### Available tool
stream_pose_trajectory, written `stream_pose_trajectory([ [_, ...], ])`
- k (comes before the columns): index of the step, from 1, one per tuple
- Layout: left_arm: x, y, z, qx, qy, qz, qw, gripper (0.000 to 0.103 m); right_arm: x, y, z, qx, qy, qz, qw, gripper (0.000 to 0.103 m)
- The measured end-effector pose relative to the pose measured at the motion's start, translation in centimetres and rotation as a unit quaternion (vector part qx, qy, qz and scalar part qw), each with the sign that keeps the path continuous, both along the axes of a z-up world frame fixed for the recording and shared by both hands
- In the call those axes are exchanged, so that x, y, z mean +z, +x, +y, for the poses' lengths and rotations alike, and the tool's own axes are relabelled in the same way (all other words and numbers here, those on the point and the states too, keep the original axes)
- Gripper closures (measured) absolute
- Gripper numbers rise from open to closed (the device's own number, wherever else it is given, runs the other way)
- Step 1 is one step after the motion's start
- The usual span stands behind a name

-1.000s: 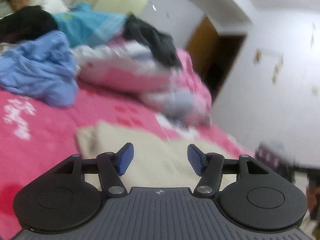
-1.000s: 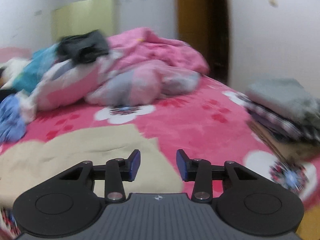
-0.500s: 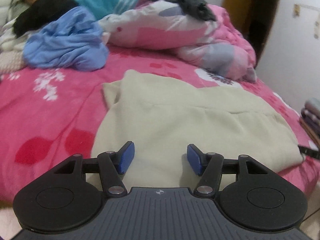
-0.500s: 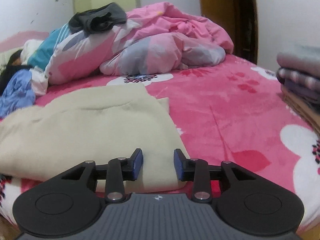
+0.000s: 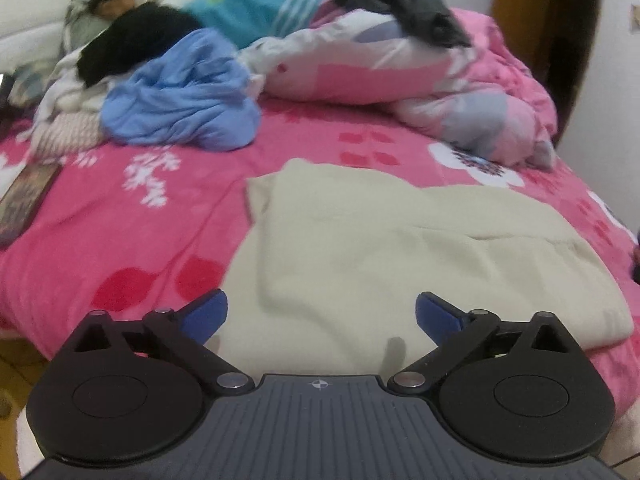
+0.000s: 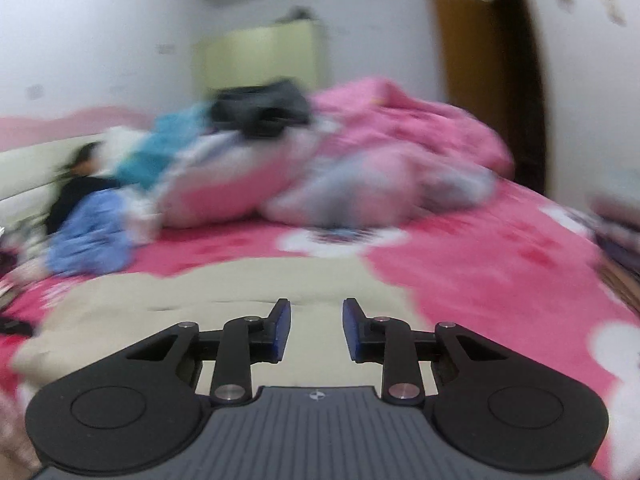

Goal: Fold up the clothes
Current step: 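Open the left gripper and lay the cream sweatshirt flat on the bed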

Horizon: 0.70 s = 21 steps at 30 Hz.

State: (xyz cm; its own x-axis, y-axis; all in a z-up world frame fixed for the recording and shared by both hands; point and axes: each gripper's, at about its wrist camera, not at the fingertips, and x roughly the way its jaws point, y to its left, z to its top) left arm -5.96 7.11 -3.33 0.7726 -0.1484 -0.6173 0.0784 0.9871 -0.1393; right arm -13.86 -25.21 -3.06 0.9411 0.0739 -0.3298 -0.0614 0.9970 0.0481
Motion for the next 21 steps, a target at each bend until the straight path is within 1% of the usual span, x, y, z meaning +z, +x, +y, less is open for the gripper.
stream_pose_trajectory([
  [1,-0.1,0.1,-0.4,0.0,0.008,-0.001,1.0,0.0,-0.1,0.2,1.6,0.024,-0.017,-0.002,1.0,0.076],
  [3,-0.5,0.3,-0.9,0.001,0.022,-0.002,0.9998,0.0,-1.3,0.5,4.1,0.058,-0.057,0.007,0.997,0.08],
  [5,-0.8,0.5,-1.1,0.005,0.036,0.0,0.9994,0.0,-2.7,1.0,6.4,0.089,-0.099,0.02,0.991,0.083],
  [6,-0.9,0.5,-1.0,0.012,0.042,0.001,0.9991,0.001,-3.8,1.3,6.9,0.089,-0.121,0.035,0.988,0.085],
  [7,-1.1,0.5,-0.6,0.019,0.043,0.003,0.9989,0.002,-5.1,1.7,7.0,0.081,-0.144,0.057,0.985,0.086],
  [8,-1.3,0.4,-0.1,0.026,0.042,0.005,0.9988,0.002,-5.6,1.9,6.7,0.074,-0.147,0.068,0.984,0.086],
  [9,-1.4,0.2,0.6,0.033,0.04,0.006,0.9987,0.003,-5.6,1.8,6.2,0.069,-0.137,0.072,0.986,0.086],
  [10,-1.5,-0.1,1.4,0.041,0.034,0.001,0.9986,0.004,-5.0,1.8,6.0,0.063,-0.132,0.07,0.987,0.089],
  [12,-1.6,-0.7,2.9,0.055,0.017,-0.011,0.9983,0.004,-3.2,1.6,6.0,0.052,-0.124,0.059,0.989,0.09],
  [13,-1.6,-0.9,3.6,0.058,0.004,-0.016,0.9981,0.006,-2.3,1.5,6.2,0.054,-0.12,0.047,0.99,0.09],
  [14,-1.7,-0.9,3.9,0.062,0.0,-0.016,0.998,0.007,-1.6,1.4,6.5,0.063,-0.113,0.034,0.991,0.09],
  [15,-1.8,-0.7,4.2,0.065,0.0,-0.013,0.9978,0.009,-1.6,1.6,6.8,0.069,-0.111,0.032,0.991,0.09],
  [16,-1.9,-0.6,4.4,0.068,-0.001,-0.01,0.9977,0.012,-1.9,1.9,7.0,0.073,-0.112,0.036,0.99,0.09],
  [18,-2.6,-0.4,4.7,0.076,0.014,-0.004,0.997,0.013,-2.6,2.5,7.5,0.081,-0.115,0.044,0.989,0.09],
  [20,-3.3,-0.2,4.9,0.085,0.031,0.002,0.9959,0.015,-5.2,3.6,7.0,0.061,-0.124,0.089,0.986,0.09],
  [21,-3.3,-0.2,5.2,0.089,0.03,0.001,0.9955,0.02,-5.7,3.8,6.2,0.055,-0.103,0.098,0.988,0.09],
])
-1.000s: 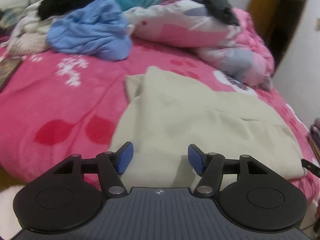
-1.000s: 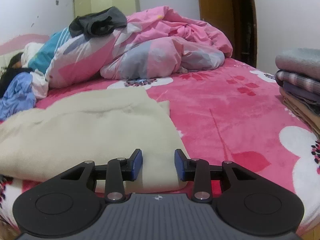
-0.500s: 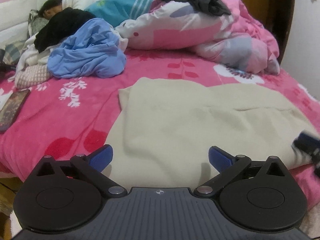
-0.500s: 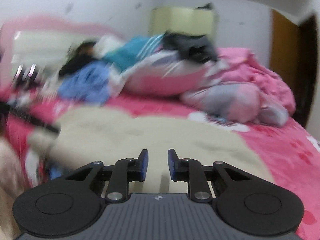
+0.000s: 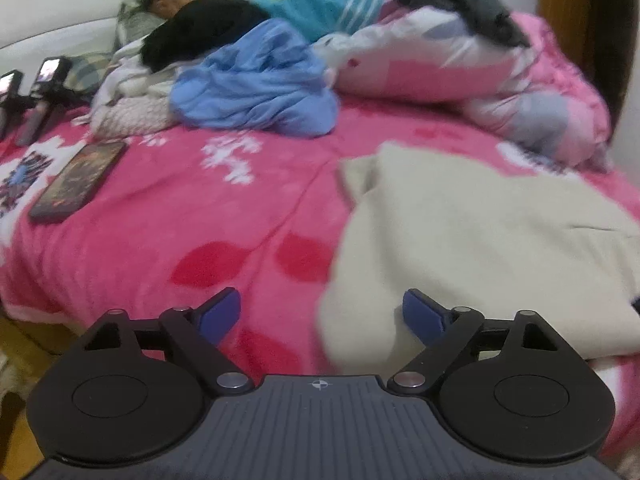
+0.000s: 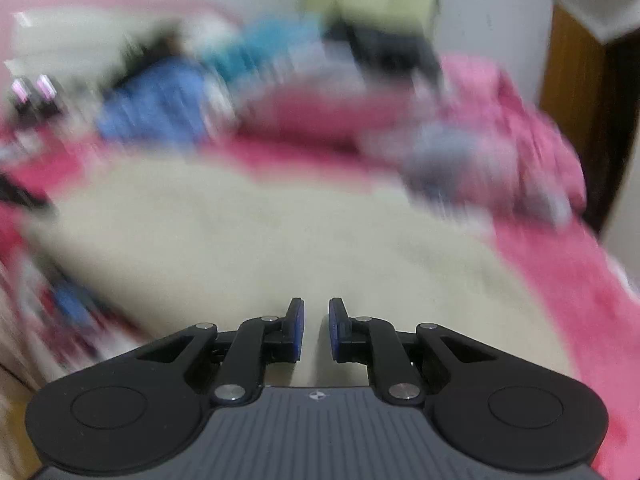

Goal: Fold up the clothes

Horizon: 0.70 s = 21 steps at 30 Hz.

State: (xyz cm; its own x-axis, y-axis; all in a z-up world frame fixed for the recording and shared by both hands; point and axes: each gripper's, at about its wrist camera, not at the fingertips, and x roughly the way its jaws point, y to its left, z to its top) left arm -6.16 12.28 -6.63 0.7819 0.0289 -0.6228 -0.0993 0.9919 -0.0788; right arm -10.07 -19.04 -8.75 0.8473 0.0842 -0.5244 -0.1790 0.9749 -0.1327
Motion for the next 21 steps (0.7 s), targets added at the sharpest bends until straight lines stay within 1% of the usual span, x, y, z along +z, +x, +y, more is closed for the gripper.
stream_pose_trajectory([
  [1,0.2,-0.1,0.3,0.004,-0.005,-0.004,1.0,0.025,0.2,-0.1,-0.8,-0.006,0.031,0.002,1.0,0.09],
  [2,0.4,-0.2,0.6,0.009,-0.009,-0.007,0.9999,0.027,0.9,-0.2,-1.2,-0.017,0.05,0.002,0.999,0.09],
  [3,0.9,-0.4,0.6,0.008,-0.014,-0.02,0.9997,0.029,2.0,-0.6,-1.4,-0.025,0.058,-0.008,0.998,0.09],
  [4,1.4,-0.6,0.5,0.004,-0.019,-0.038,0.9991,0.029,3.0,-1.0,-1.6,-0.024,0.065,-0.024,0.997,0.09],
  [6,2.1,-0.7,-0.7,-0.028,-0.025,-0.062,0.9974,0.031,4.3,-1.6,-1.8,-0.025,0.066,-0.048,0.996,0.09],
  [8,2.7,-0.6,-2.2,-0.065,-0.029,-0.083,0.9939,0.034,4.0,-1.8,-1.9,-0.023,0.058,-0.051,0.997,0.09],
  [9,2.6,-0.6,-3.2,-0.087,-0.027,-0.087,0.992,0.036,3.0,-1.4,-1.8,-0.027,0.048,-0.036,0.998,0.09],
  [10,2.3,-0.4,-4.3,-0.11,-0.021,-0.086,0.99,0.04,1.7,-0.9,-1.7,-0.032,0.035,-0.014,0.999,0.09],
  [11,1.7,-0.1,-5.1,-0.124,-0.015,-0.076,0.9892,0.043,0.4,-0.7,-1.7,-0.031,0.024,-0.002,0.999,0.09],
  [13,0.1,1.0,-6.3,-0.133,0.001,-0.042,0.9902,0.045,-0.2,-0.8,-1.4,-0.027,0.007,-0.011,1.0,0.089],
  [14,-0.3,1.2,-6.4,-0.129,0.002,-0.035,0.9911,0.045,-0.2,-0.9,-1.2,-0.025,-0.001,-0.018,1.0,0.089],
  [16,0.6,0.8,-6.5,-0.129,-0.001,-0.048,0.9905,0.047,0.9,-0.7,-1.2,-0.028,0.004,-0.013,1.0,0.088],
  [17,1.3,0.7,-6.8,-0.135,-0.002,-0.06,0.989,0.047,1.6,-0.6,-1.4,-0.029,0.013,-0.019,0.999,0.088],
  [21,3.2,2.6,-9.6,-0.163,0.036,-0.083,0.9824,0.046,4.2,1.1,-2.5,-0.029,0.055,-0.053,0.997,0.088],
])
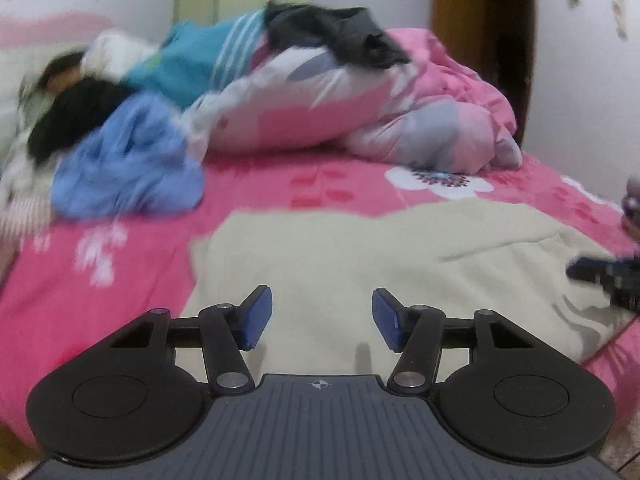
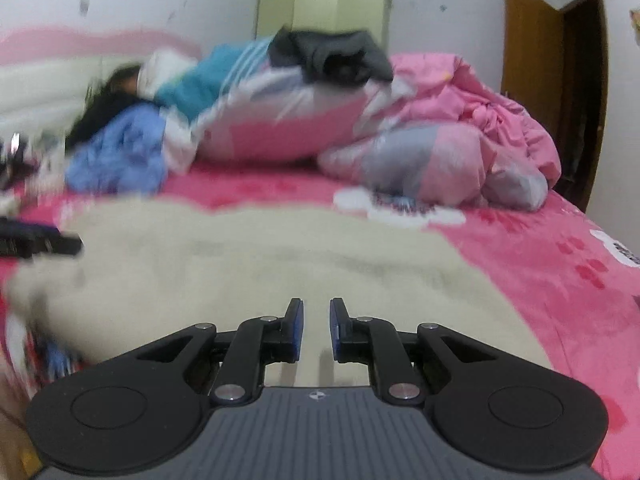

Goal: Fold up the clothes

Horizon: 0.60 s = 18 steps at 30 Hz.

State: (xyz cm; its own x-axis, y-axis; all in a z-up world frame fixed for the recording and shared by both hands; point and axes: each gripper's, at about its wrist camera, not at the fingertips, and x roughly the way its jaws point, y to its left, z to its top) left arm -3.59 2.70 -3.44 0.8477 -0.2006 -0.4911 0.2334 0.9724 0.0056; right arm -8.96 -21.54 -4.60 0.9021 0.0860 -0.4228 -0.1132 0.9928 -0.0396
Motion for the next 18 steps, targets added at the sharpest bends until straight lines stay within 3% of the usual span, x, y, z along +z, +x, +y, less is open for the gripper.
stream_pose_trajectory([
  [3,-1.1,3.2,-1.2,0.006,0.023,0.043,0.9988,0.045,0.3,2.6,-0.2,-0.002,0.001,-0.012,1.0,0.088],
  [5,-2.8,5.5,-1.7,0.026,0.039,0.094,0.9945,0.041,-1.7,4.9,-0.6,-0.021,-0.017,0.034,0.999,0.088],
  [6,-3.2,5.9,-1.7,0.031,0.037,0.1,0.9938,0.039,-2.9,6.2,-0.9,-0.032,-0.028,0.062,0.997,0.088],
  [8,-3.1,5.8,-2.0,0.034,0.046,0.099,0.9935,0.037,-3.9,6.7,-1.6,-0.03,-0.023,0.071,0.997,0.088],
  [11,-3.0,5.8,-2.2,0.04,0.061,0.102,0.9921,0.032,-1.7,7.5,-2.6,-0.032,0.028,0.091,0.995,0.087],
  [14,-2.8,6.0,-2.3,0.047,0.063,0.111,0.9906,0.03,0.5,8.8,-3.3,-0.035,0.057,0.059,0.996,0.087],
  [16,-2.8,6.0,-2.4,0.05,0.069,0.114,0.9898,0.027,0.5,10.4,-3.3,-0.041,0.043,0.053,0.997,0.087],
  [18,-2.8,6.1,-2.4,0.053,0.072,0.116,0.9893,0.025,-1.4,12.0,-3.4,-0.048,0.021,0.077,0.996,0.086],
])
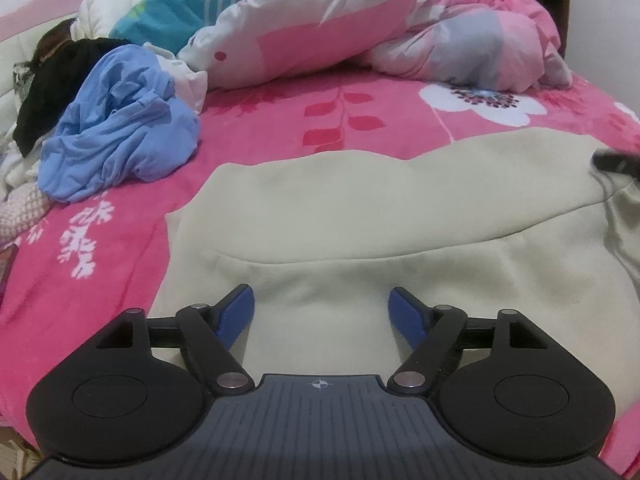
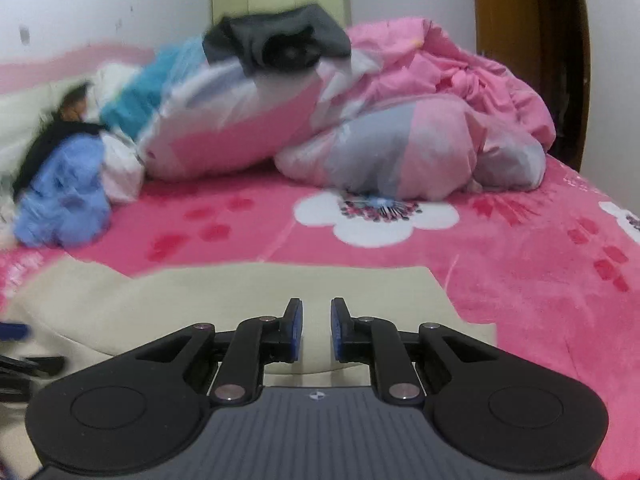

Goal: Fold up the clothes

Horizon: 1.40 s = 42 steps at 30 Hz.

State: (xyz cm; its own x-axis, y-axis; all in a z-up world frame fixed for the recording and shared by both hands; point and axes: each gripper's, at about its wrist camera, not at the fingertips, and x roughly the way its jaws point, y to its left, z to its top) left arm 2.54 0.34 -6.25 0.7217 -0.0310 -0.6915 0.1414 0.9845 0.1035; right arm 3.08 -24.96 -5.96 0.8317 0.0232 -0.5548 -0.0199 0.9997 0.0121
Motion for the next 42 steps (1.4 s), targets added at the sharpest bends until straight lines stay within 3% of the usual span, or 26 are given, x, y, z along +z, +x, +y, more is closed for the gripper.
stream_pose_trajectory([
  [2,0.1,0.0,-0.1,0.001,0.004,0.002,1.0,0.024,-2.1,1.2,-0.4,-0.001,-0.005,0.024,1.0,0.086],
  [5,0.1,0.2,-0.2,0.007,0.01,0.005,0.9999,0.021,-1.9,1.0,-1.0,-0.006,0.013,0.019,1.0,0.086],
  [27,0.4,0.1,-1.3,0.035,0.056,0.007,0.9978,0.006,-2.0,0.4,-0.6,-0.014,0.012,0.003,1.0,0.083],
  [29,0.5,0.0,-1.2,0.036,0.049,0.009,0.9981,0.004,-2.0,0.2,-0.3,-0.02,-0.001,-0.004,1.0,0.074],
  [30,0.5,0.0,-1.1,0.035,0.04,0.012,0.9985,0.001,-2.0,0.0,0.0,-0.03,-0.016,-0.01,0.999,0.062],
  [32,0.6,-0.1,-0.9,0.031,0.021,0.016,0.9992,0.0,-2.0,-0.3,0.4,-0.044,-0.035,-0.019,0.998,0.052],
  [36,0.5,-0.5,-0.7,0.028,-0.004,0.018,0.9994,0.0,-1.9,-0.3,-0.5,-0.046,-0.009,-0.021,0.999,0.044],
  [38,0.5,-0.6,-0.7,0.03,-0.007,0.015,0.9994,0.0,-1.8,-0.5,-0.9,-0.038,0.009,-0.023,0.999,0.033],
  [40,0.4,-0.8,-0.8,0.031,-0.01,0.012,0.9994,0.0,-1.7,-0.7,-0.8,-0.023,0.017,-0.028,0.999,0.002],
  [42,0.3,-0.9,-0.7,0.037,-0.014,0.01,0.9992,0.0,-1.5,-1.0,-0.5,-0.012,0.015,-0.036,0.999,0.0],
])
